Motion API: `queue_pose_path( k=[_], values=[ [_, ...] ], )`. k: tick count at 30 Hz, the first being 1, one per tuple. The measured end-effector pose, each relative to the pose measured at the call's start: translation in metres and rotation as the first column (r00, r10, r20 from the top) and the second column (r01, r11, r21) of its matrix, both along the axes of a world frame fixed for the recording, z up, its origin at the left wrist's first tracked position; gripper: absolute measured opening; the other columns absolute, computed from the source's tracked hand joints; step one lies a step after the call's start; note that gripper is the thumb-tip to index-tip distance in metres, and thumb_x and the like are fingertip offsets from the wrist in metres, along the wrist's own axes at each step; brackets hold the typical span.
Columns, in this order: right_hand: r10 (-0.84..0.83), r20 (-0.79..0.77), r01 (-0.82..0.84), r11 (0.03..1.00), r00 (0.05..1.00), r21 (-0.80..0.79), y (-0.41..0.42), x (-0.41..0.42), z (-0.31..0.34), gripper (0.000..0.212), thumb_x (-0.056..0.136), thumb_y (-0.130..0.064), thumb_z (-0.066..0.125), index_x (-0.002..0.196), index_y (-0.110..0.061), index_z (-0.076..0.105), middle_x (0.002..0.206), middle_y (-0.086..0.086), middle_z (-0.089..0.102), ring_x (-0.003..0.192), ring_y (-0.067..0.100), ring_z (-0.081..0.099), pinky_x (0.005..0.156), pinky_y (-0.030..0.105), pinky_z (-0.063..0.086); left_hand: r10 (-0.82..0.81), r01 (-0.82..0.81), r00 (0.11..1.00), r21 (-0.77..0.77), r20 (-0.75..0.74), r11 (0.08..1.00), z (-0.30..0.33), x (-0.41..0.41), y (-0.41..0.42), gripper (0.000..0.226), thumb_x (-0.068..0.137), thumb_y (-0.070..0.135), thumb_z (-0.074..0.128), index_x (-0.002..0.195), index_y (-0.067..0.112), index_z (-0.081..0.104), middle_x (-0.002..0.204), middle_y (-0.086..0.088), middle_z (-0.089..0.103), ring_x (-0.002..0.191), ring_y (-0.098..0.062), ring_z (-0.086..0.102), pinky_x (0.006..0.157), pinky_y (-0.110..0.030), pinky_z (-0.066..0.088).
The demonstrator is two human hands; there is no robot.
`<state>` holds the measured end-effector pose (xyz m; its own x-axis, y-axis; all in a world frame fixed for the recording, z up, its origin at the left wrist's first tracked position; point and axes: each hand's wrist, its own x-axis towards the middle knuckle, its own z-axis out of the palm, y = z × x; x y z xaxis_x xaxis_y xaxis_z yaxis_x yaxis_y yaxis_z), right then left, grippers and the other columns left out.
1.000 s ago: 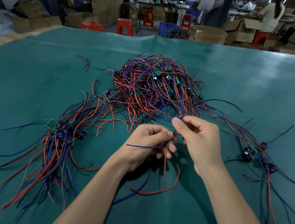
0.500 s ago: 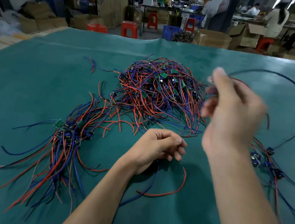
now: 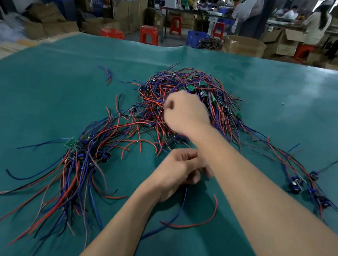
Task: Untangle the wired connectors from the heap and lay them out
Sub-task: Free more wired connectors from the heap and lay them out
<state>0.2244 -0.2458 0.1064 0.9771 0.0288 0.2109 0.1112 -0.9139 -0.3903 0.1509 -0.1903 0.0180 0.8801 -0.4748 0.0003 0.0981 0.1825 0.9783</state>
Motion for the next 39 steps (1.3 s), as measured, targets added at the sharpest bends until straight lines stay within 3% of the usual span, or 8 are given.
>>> queue_pose_path(
  k=[5, 13, 23, 26, 32, 34, 37, 39],
  values=[
    [-0.185, -0.022, 0.184, 0.983, 0.983, -0.023, -0.069, 0.029, -0.027, 0.030, 0.093, -0.007, 0.052, 0.119, -0.016, 0.064, 0.128, 0.014, 0.059, 0.116, 0.037, 0.056, 0.094, 0.041, 0.050, -0.037, 0.036, 0.999, -0.023, -0.021, 0.999, -0.002, 0.005, 0.000, 0.018, 0.098, 0.000, 0.049, 0.095, 0.000, 0.066, 0.065, -0.009, 0.065, 0.037, -0.006, 0.027, 0.038, -0.015, 0.021],
    [-0.145, -0.084, 0.157, 0.976, 0.986, 0.154, -0.075, 0.035, -0.033, 0.025, 0.090, -0.008, 0.062, 0.099, -0.027, 0.075, 0.114, 0.008, 0.073, 0.102, 0.029, 0.067, 0.094, 0.038, 0.056, -0.003, 0.002, 0.999, -0.029, -0.040, 1.000, -0.003, 0.004, -0.001, 0.019, 0.097, -0.002, 0.049, 0.093, 0.003, 0.067, 0.068, -0.010, 0.065, 0.040, -0.008, 0.029, 0.040, -0.018, 0.018],
    [-0.204, 0.000, 0.190, 0.911, 0.979, 0.367, -0.100, 0.018, -0.031, 0.025, 0.082, -0.011, 0.068, 0.076, -0.034, 0.076, 0.075, -0.015, 0.072, 0.079, 0.012, 0.069, 0.065, 0.015, 0.045, 0.017, -0.019, 0.998, -0.035, -0.063, 0.999, -0.004, 0.005, 0.000, 0.021, 0.097, -0.003, 0.048, 0.090, 0.004, 0.067, 0.069, -0.012, 0.065, 0.041, -0.008, 0.031, 0.041, -0.017, 0.021],
    [-0.234, 0.029, 0.184, 0.827, 0.972, 0.532, -0.108, 0.012, -0.025, 0.025, 0.077, -0.008, 0.075, 0.070, -0.032, 0.074, 0.068, -0.016, 0.070, 0.068, 0.002, 0.064, 0.067, 0.014, 0.046, 0.022, -0.024, 0.998, -0.037, -0.065, 0.999, -0.002, 0.004, 0.000, 0.022, 0.097, -0.003, 0.048, 0.089, 0.005, 0.067, 0.070, -0.012, 0.064, 0.042, -0.009, 0.031, 0.042, -0.018, 0.020],
    [-0.133, -0.135, 0.184, 0.505, 0.982, 0.843, -0.116, 0.001, -0.020, 0.022, 0.085, 0.011, 0.065, 0.079, -0.011, 0.068, 0.070, 0.007, 0.069, 0.061, 0.018, 0.068, 0.066, 0.032, 0.063, 0.034, -0.035, 0.996, -0.013, -0.078, 0.999, 0.001, 0.002, -0.001, 0.021, 0.097, -0.004, 0.047, 0.092, 0.003, 0.066, 0.071, -0.012, 0.064, 0.043, -0.010, 0.034, 0.043, -0.016, 0.022],
    [-0.202, -0.093, 0.198, 0.599, 0.975, 0.776, -0.116, 0.002, -0.027, 0.024, 0.082, 0.008, 0.067, 0.086, -0.015, 0.067, 0.079, 0.011, 0.070, 0.063, 0.020, 0.067, 0.064, 0.036, 0.060, 0.040, -0.040, 0.996, -0.005, -0.081, 0.999, 0.002, 0.001, -0.001, 0.022, 0.097, -0.004, 0.047, 0.092, 0.003, 0.066, 0.071, -0.011, 0.063, 0.044, -0.009, 0.034, 0.046, -0.019, 0.022],
    [-0.201, -0.016, 0.188, 0.877, 0.979, 0.442, -0.108, 0.008, -0.039, 0.032, 0.078, -0.011, 0.079, 0.103, -0.027, 0.067, 0.087, -0.003, 0.072, 0.085, 0.019, 0.068, 0.084, 0.034, 0.055, 0.044, -0.045, 0.995, -0.009, -0.086, 0.999, 0.003, 0.000, -0.002, 0.022, 0.097, -0.005, 0.046, 0.092, 0.003, 0.066, 0.071, -0.012, 0.062, 0.044, -0.009, 0.034, 0.046, -0.019, 0.021],
    [-0.198, -0.035, 0.200, 0.938, 0.980, 0.284, -0.099, 0.011, -0.044, 0.037, 0.080, -0.024, 0.080, 0.114, -0.030, 0.064, 0.091, -0.007, 0.072, 0.098, 0.022, 0.068, 0.094, 0.036, 0.053, 0.045, -0.046, 0.995, -0.009, -0.090, 0.999, 0.003, 0.000, -0.002, 0.020, 0.097, -0.005, 0.046, 0.094, 0.001, 0.065, 0.072, -0.012, 0.062, 0.044, -0.009, 0.035, 0.045, -0.017, 0.022]
  ],
)
